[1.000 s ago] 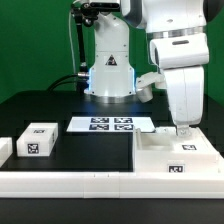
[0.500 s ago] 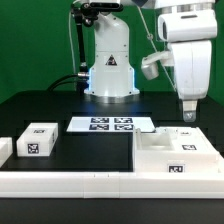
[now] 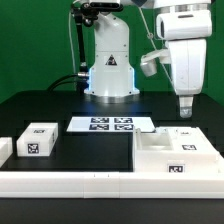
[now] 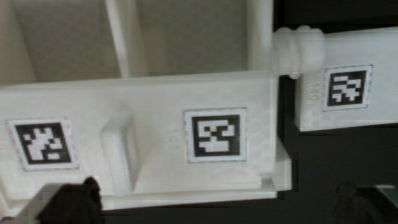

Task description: Assemble cabinet

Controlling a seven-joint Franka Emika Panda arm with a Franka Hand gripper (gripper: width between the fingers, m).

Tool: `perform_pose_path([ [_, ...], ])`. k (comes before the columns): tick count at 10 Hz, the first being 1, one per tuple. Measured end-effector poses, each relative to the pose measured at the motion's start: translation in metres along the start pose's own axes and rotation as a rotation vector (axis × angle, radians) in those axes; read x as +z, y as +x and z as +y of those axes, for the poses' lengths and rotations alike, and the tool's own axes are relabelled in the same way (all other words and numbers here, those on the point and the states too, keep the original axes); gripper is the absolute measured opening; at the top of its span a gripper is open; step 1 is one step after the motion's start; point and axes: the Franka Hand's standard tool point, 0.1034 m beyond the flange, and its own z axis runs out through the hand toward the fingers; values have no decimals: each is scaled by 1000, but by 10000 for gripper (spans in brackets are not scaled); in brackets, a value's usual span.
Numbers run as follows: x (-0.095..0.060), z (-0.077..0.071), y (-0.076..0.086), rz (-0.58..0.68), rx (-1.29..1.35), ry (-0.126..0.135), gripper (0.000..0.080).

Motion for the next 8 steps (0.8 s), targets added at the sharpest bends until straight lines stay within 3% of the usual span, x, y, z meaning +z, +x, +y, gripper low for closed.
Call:
perform_pose_path([
  [4,2,-4,-1,1,-7,-1,649],
  [6,10,-38,-11,-5,-32,-2,649],
  [8,21,-77,-12,-17,-34,28,649],
])
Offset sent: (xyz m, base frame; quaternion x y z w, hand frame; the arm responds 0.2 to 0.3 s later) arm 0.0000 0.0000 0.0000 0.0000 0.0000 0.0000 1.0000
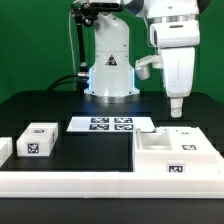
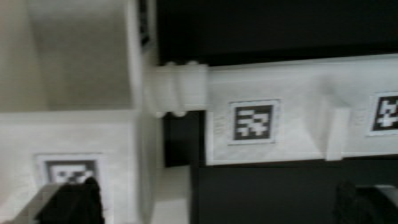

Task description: Assemble cabinet

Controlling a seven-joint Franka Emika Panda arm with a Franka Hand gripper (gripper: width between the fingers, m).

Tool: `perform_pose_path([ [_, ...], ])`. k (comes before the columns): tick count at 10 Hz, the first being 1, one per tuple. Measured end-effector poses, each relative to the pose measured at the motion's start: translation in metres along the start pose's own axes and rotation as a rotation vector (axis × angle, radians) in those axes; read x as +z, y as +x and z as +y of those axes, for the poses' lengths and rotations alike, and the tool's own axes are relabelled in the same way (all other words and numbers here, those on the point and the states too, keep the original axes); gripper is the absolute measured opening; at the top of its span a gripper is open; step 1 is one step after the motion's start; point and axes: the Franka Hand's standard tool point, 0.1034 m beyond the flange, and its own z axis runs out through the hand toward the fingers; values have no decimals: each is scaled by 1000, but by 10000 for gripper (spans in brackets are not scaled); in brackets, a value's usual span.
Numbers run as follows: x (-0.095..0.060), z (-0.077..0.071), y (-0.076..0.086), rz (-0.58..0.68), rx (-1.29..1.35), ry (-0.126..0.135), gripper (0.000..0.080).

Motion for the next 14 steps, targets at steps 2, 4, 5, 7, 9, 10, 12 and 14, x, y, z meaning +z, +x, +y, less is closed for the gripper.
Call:
perform_pose_path([
  [2,3,-8,1,0,11,5,649],
  [4,4,-8,1,0,13,7,649],
  [5,6,-9,0,4,12,6,649],
  [7,25,-21,-2,20,20,24,649],
  [9,41,-27,1,40,25,32,649],
  [10,47,-29,3,50,28,33,649],
  [12,56,-30,1,64,36,32,649],
  [14,56,-28,-1,68,42,26,637],
])
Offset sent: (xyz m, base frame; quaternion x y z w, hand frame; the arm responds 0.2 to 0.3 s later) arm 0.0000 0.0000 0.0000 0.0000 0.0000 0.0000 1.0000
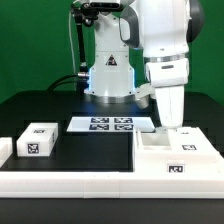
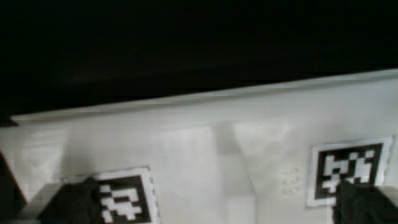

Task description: Assemble cabinet

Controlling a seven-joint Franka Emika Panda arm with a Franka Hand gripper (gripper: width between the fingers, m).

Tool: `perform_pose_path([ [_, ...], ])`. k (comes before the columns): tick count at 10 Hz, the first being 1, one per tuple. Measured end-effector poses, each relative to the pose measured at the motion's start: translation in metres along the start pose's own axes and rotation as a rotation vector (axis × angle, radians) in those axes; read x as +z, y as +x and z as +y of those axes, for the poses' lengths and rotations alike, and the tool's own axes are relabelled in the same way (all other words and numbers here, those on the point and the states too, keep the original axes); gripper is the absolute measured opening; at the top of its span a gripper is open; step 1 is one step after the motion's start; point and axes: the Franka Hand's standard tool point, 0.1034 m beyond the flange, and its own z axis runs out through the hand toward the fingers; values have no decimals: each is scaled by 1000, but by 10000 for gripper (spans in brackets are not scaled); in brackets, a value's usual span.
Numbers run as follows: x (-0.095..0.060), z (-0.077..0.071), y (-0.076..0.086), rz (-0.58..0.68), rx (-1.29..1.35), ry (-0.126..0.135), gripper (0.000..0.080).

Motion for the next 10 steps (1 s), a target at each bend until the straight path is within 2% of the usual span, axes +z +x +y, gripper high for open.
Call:
perform_pose_path([
  [1,0,0,0,0,0,0,637],
  [3,0,0,0,0,1,0,272],
  [4,0,0,0,0,1,0,272],
  [5,0,0,0,0,1,0,135],
  [6,0,0,0,0,1,0,61],
  [10,-1,-1,-1,-2,0,-1,61],
])
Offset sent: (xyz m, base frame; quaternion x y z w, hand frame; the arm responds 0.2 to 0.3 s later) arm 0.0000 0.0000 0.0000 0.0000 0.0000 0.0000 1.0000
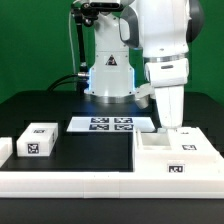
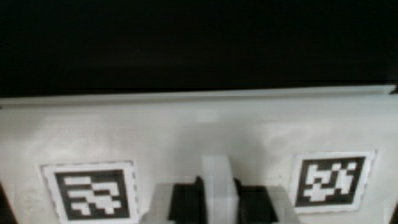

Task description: Assemble cabinet

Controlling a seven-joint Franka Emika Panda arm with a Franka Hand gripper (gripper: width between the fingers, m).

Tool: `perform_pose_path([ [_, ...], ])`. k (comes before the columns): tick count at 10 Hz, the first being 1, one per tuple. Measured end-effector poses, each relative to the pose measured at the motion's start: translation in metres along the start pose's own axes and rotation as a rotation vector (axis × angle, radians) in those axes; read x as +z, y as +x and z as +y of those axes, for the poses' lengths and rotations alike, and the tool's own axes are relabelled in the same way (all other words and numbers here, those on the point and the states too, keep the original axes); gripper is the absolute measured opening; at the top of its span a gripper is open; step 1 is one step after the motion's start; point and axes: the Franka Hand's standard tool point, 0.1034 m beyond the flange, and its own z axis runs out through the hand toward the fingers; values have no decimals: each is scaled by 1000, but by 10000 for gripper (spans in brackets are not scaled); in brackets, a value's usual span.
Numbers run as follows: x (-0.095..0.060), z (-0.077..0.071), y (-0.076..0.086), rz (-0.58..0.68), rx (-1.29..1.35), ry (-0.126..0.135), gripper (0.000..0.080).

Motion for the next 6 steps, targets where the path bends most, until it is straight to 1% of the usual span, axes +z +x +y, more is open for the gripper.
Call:
perform_pose_path([
  [1,-5,-4,-4,-10,-2,3,61],
  [2,-14,-8,-11,-28,-7,7,61],
  [3,-26,-10,-17,-48,-8,5,61],
  [4,-37,-9,-22,-61,-15,-3,61],
  [5,-41,-10,-30,-68,-30,-5,61],
  [6,-42,-11,-37,-70,-28,-4,61],
])
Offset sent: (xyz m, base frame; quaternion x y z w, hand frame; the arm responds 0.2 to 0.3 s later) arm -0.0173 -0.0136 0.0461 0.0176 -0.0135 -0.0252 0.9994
